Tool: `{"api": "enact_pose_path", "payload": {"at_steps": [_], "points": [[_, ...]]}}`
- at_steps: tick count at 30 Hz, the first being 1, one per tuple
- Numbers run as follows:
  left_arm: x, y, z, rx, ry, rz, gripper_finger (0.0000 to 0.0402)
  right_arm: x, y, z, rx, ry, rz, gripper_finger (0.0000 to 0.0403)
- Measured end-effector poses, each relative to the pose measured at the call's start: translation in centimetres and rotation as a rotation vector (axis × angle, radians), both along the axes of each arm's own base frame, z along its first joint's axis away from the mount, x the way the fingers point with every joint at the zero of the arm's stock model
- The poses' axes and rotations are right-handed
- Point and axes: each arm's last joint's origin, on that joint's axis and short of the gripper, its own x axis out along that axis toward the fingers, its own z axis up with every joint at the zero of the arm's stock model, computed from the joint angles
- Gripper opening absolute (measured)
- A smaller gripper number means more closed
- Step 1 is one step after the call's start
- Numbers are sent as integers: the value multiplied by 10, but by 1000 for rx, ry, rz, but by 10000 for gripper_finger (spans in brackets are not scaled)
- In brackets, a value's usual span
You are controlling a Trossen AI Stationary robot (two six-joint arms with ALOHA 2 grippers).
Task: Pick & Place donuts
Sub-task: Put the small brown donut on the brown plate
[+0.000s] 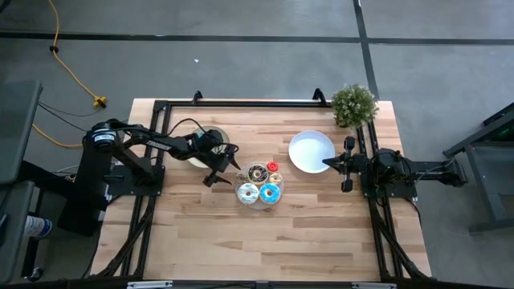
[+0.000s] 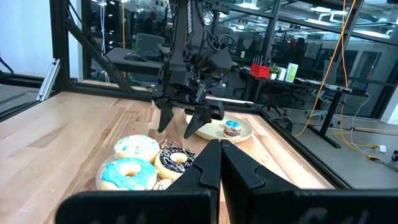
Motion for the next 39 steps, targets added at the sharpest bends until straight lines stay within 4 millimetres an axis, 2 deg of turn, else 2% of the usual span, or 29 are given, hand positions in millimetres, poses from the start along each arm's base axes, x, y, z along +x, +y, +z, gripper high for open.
{"api": "enact_pose_path", "payload": {"at_steps": [7,23,28,39], "points": [[8,-1,-11,-13,-2,22,308,0,0,0,0,0,0,0],[10,-3,-12,-37,3,32,308,0,0,0,0,0,0,0],[14,-5,-19,-38,20,27,308,0,0,0,0,0,0,0],[23,-2,-15,-30,8,38,308,0,0,0,0,0,0,0]]}}
